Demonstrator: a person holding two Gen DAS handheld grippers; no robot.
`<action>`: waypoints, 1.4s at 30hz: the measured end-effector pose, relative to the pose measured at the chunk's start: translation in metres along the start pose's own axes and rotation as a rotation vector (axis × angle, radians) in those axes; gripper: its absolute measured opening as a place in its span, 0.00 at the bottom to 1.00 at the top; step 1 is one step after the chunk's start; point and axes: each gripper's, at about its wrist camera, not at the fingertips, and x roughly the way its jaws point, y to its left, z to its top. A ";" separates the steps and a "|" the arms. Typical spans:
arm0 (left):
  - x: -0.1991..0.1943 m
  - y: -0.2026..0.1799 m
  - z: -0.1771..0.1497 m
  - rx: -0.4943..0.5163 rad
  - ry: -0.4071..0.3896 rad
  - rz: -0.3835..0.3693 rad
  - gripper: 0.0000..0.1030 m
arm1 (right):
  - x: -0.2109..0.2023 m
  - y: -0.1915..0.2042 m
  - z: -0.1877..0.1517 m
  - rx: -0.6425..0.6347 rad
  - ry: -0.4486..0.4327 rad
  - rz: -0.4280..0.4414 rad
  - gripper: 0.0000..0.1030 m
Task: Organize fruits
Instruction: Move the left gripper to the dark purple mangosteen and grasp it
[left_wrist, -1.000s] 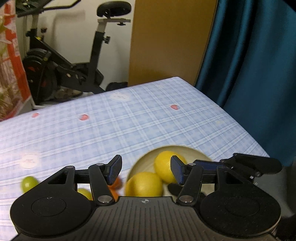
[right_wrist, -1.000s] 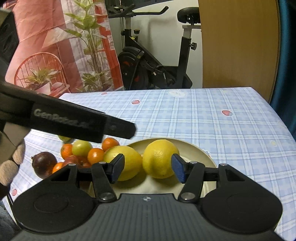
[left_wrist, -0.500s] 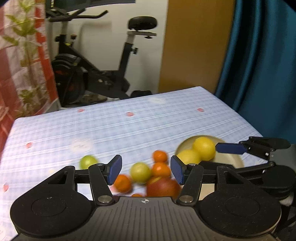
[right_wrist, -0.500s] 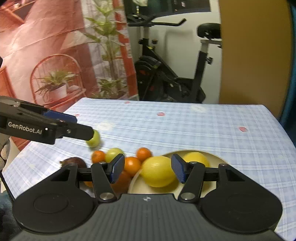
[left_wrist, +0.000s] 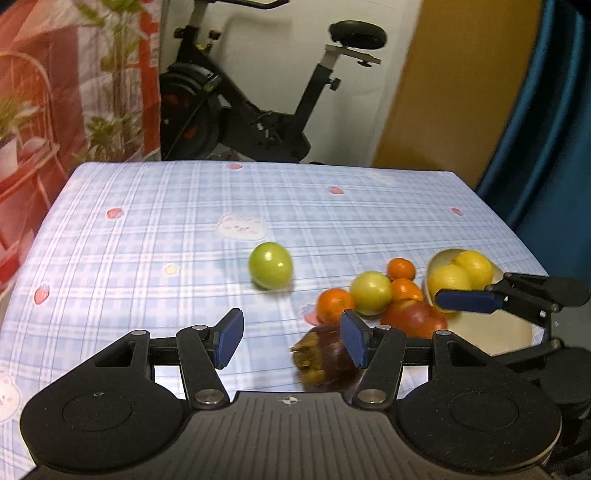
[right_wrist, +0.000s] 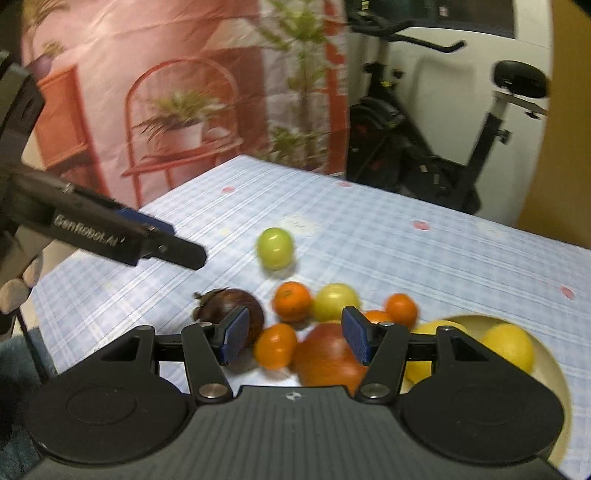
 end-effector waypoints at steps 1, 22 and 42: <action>0.000 0.004 -0.002 -0.010 -0.001 0.001 0.59 | 0.006 0.004 0.001 -0.017 0.011 0.007 0.57; -0.002 0.034 -0.019 -0.116 0.007 -0.028 0.59 | 0.078 0.059 -0.002 -0.390 0.134 0.046 0.62; 0.014 0.009 -0.031 -0.087 0.065 -0.125 0.72 | 0.047 0.038 -0.026 -0.062 0.035 0.130 0.60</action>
